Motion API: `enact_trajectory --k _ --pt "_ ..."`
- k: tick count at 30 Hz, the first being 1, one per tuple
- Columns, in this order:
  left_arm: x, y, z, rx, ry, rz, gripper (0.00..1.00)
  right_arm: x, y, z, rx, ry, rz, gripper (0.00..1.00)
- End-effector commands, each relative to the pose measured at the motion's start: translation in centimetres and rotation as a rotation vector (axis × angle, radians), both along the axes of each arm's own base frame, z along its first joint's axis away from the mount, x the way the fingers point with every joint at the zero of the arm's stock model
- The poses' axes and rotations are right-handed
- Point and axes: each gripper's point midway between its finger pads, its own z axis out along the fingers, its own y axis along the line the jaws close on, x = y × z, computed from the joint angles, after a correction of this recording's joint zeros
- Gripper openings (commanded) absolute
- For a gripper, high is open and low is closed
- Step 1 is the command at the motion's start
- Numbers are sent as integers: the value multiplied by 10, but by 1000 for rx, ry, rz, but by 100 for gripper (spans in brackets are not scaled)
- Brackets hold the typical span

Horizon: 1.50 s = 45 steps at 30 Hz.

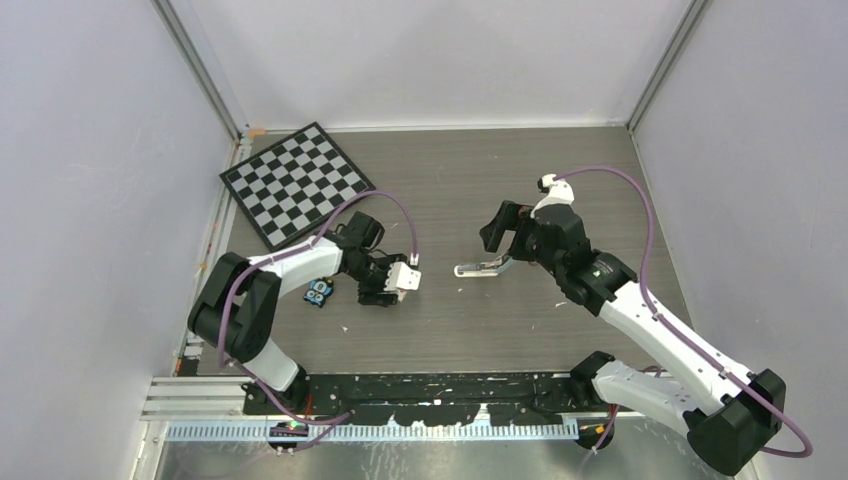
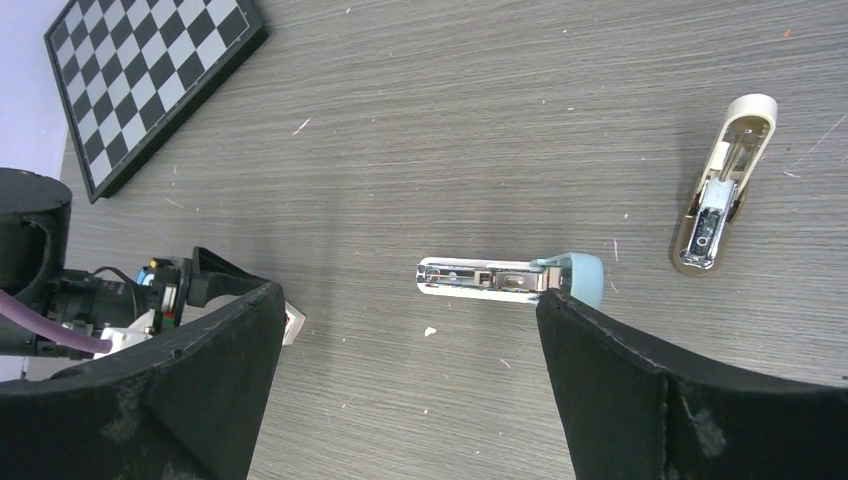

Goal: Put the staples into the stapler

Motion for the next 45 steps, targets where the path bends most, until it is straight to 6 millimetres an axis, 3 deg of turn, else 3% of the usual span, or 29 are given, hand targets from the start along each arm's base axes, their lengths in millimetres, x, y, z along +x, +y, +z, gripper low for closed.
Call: enact_trajectory --k 1,12,27,31,39,45 --pt "10 -6 2 0 -40 0 62 3 -8 15 20 -52 -42 100" --pt "7 -17 0 19 -25 16 52 -11 -10 5 56 -9 -32 99" --pt "-8 -26 4 31 -30 75 36 -26 -16 10 117 -13 -41 100" --pt "-7 -36 19 -38 -34 126 35 -29 -3 1 176 33 -12 100" --pt "-6 -55 78 -265 -69 244 36 -32 48 -9 356 137 151 99" --pt "-8 -73 125 -539 -53 356 36 -31 86 -19 501 244 246 90"
